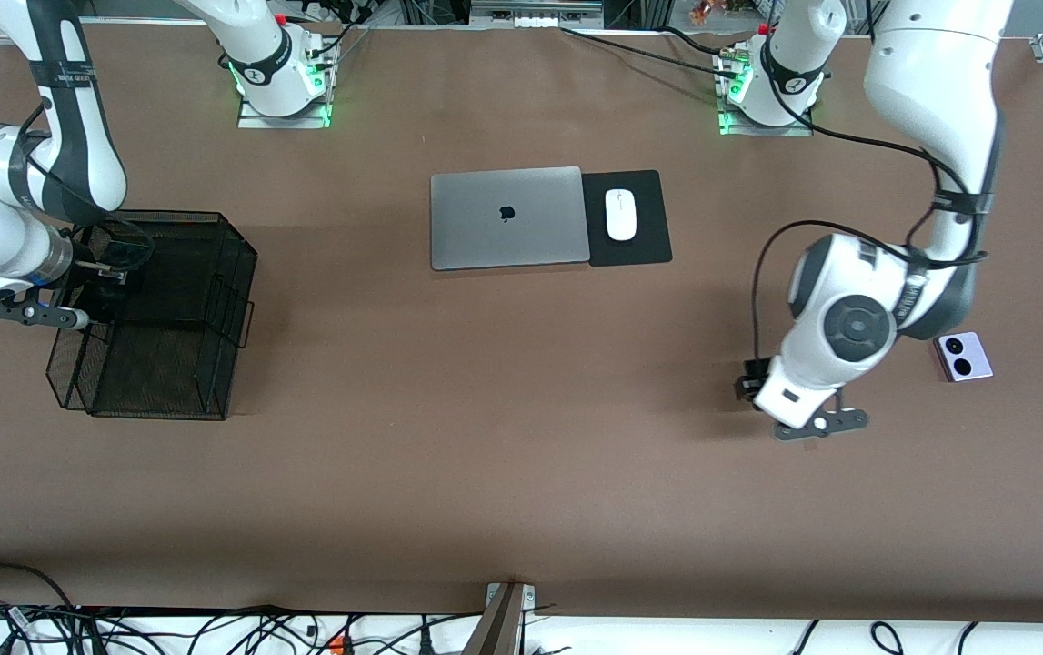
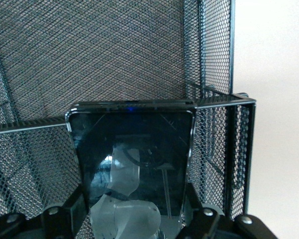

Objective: Place phones with both arms
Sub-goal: 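Release the phone in the basket while the left gripper carries the flip phone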

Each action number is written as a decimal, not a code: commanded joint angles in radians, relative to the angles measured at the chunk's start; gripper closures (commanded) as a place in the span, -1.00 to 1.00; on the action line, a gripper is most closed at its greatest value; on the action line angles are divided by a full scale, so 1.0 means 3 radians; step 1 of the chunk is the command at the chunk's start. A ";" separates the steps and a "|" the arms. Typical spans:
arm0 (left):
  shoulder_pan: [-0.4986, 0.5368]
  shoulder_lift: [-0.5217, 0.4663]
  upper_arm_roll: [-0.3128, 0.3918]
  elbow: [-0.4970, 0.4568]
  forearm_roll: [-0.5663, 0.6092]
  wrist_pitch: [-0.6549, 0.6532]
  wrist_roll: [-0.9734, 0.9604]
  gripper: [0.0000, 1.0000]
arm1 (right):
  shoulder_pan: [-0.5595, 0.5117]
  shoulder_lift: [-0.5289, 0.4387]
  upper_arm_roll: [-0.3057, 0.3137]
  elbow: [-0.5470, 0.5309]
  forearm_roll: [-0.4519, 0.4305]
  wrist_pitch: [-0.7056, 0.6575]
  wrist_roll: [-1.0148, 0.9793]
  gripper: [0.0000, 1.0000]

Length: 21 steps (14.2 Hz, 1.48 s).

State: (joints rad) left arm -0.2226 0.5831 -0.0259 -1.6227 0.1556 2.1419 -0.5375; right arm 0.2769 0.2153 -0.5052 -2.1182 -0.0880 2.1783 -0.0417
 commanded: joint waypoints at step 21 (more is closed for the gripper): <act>-0.1691 0.1144 0.0045 0.1557 -0.0028 -0.0135 -0.2007 0.46 | 0.0120 0.0049 0.0073 0.0882 0.0104 -0.0750 -0.0009 -0.98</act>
State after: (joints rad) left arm -0.6985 0.8563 -0.0268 -1.2738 0.1555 2.1174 -1.1393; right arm 0.2869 0.2290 -0.4899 -1.9733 -0.0830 2.0692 -0.0418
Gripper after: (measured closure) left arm 0.189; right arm 0.004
